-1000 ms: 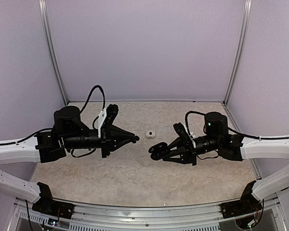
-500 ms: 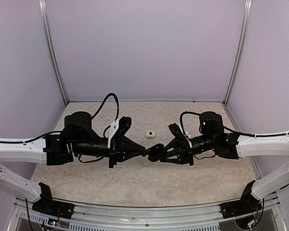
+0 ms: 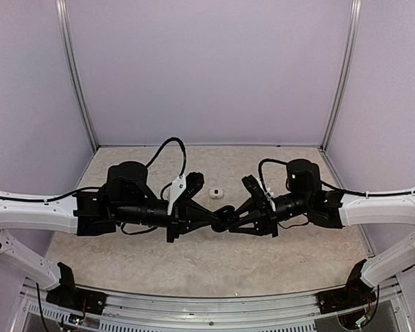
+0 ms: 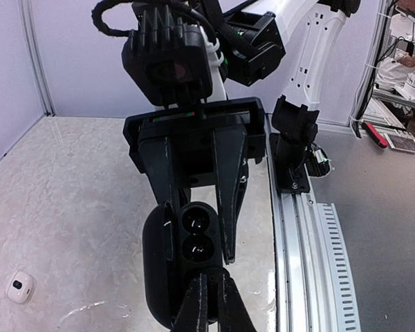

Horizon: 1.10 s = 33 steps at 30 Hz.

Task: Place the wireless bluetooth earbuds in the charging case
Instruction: Insert the left earbud into the left side groove of the charging case.

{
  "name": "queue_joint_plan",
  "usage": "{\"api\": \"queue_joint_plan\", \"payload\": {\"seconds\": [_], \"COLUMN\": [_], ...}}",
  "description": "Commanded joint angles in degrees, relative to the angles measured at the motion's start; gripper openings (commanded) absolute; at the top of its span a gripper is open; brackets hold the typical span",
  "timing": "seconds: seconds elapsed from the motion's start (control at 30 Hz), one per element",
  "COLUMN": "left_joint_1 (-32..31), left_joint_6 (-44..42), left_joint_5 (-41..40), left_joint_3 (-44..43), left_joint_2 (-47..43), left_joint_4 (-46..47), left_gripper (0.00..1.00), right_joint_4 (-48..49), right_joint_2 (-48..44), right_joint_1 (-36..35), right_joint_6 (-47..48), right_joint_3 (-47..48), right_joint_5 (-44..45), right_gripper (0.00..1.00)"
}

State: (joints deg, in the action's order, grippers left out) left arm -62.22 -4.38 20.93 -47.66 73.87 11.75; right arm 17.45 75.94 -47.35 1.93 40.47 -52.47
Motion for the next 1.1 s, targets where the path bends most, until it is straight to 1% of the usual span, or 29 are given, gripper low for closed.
{"api": "queue_joint_plan", "payload": {"seconds": [0.0, 0.33, 0.6, 0.93, 1.07], "left_joint_1": [-0.4, -0.45, -0.42, -0.45, -0.43], "left_joint_6": [-1.33, -1.25, -1.68, -2.47, -2.5], "left_joint_5": [-1.12, -1.68, -0.47, 1.91, -0.4], "left_joint_3": [-1.72, -1.7, -2.34, -3.37, -3.96], "left_joint_2": [1.23, 2.3, 3.62, 5.87, 5.24], "left_joint_4": [-1.17, -2.29, -2.71, -4.74, -5.39], "left_gripper": [0.0, 0.0, 0.0, 0.0, 0.01], "right_joint_4": [2.21, 2.94, 5.79, 6.39, 5.89], "right_joint_2": [-0.48, -1.14, -1.79, -3.78, -3.87], "right_joint_1": [-0.7, -0.89, -0.96, -1.16, -1.14], "right_joint_6": [-0.88, -0.68, -1.78, -1.76, -1.76], "right_joint_3": [1.1, 0.75, 0.82, 1.41, 0.99], "right_joint_5": [-1.55, -1.7, -1.91, -2.13, -1.87], "right_gripper": [0.0, 0.0, 0.0, 0.0, 0.0]}}
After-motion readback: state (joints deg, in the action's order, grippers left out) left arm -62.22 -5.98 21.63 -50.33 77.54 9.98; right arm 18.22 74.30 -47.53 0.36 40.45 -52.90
